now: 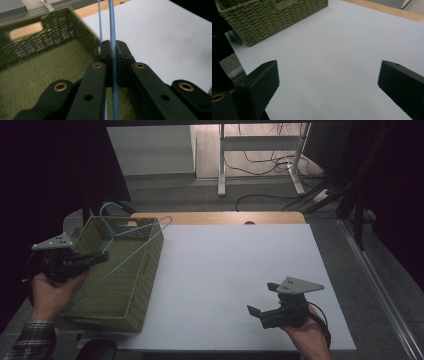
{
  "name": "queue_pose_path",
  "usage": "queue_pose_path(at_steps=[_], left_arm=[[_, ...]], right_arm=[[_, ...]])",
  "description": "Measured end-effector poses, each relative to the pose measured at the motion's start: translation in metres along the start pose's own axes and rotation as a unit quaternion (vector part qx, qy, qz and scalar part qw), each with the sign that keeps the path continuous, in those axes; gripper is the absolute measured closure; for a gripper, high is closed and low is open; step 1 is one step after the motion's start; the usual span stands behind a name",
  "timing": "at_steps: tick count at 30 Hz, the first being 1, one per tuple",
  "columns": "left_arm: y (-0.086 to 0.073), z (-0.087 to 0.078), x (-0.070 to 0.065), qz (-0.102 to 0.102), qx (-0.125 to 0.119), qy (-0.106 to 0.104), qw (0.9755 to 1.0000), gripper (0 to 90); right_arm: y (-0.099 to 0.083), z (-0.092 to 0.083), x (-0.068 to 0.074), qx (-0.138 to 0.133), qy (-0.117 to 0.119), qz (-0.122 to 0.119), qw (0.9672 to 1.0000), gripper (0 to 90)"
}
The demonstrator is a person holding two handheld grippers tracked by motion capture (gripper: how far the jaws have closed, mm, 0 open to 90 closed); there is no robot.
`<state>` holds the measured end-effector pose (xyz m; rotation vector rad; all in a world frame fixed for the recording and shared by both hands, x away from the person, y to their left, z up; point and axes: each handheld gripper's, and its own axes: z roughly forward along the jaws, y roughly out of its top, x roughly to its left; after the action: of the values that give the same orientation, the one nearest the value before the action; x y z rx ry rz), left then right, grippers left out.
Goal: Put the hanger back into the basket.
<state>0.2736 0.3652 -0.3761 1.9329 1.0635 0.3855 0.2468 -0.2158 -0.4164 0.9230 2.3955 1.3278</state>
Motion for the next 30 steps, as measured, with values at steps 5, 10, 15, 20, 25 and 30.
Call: queue_pose_path(at_steps=[5,10,15,20,25,30], left_arm=[[-0.017,-0.007,0.019,-0.013,-0.003,0.016,0.9998,86.7],[-0.027,-0.013,0.035,-0.022,-0.005,0.027,0.9994,86.7],[-0.035,-0.005,0.048,-0.021,0.008,0.028,0.9993,86.7],[-0.045,0.012,0.055,-0.023,0.026,0.025,0.9991,86.6],[-0.054,0.028,0.062,-0.037,0.050,0.019,0.9979,86.5],[-0.056,0.035,0.066,-0.047,0.086,0.042,0.9942,84.3]], right_arm=[[-0.013,-0.010,-0.002,-0.001,-0.006,0.006,1.0000,0.0],[-0.024,-0.018,-0.006,0.004,-0.016,0.017,0.9997,0.0],[-0.032,-0.022,-0.010,0.008,-0.021,0.026,0.9994,0.0],[-0.037,-0.022,-0.010,0.017,-0.020,0.026,0.9993,0.0],[-0.039,-0.020,-0.010,0.024,-0.018,0.024,0.9993,0.0],[-0.041,-0.017,-0.010,0.032,-0.017,0.021,0.9991,0.0]])
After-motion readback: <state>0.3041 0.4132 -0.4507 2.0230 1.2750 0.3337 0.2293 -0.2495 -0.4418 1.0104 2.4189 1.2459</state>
